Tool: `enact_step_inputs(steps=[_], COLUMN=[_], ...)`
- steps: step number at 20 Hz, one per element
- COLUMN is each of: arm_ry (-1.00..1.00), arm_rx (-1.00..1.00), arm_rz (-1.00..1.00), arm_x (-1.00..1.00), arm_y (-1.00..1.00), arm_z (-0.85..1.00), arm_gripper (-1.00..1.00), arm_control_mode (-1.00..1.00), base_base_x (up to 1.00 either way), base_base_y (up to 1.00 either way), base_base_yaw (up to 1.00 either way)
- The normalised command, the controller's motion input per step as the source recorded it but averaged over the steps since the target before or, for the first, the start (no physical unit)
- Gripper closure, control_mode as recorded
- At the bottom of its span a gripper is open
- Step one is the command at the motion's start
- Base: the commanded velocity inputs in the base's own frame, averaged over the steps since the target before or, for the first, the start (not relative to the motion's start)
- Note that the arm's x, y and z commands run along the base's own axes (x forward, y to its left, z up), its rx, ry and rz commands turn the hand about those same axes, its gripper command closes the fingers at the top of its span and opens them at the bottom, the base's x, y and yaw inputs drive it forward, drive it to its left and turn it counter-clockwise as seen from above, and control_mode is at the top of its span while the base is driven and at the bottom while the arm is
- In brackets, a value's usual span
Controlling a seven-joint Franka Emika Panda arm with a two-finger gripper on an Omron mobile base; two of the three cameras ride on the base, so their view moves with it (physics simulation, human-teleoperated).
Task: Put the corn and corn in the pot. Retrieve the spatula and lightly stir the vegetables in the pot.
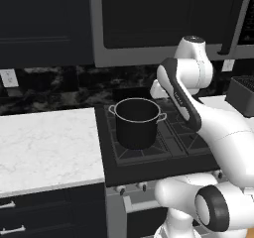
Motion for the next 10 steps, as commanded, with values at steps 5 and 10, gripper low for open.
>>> enact_step_inputs(steps=[5, 10], arm_ry=[0.00, 0.00], arm_rx=[0.00, 0.00], arm_rz=[0.00, 0.00], arm_x=[0.00, 0.00], arm_y=[0.00, 0.00], arm_z=[0.00, 0.00], arm_gripper=[-1.00, -1.00], arm_control_mode=[1.00, 1.00], base_base_x=[0.00, 0.00], base_base_y=[-0.18, -0.62], base_base_yaw=[0.00, 0.00])
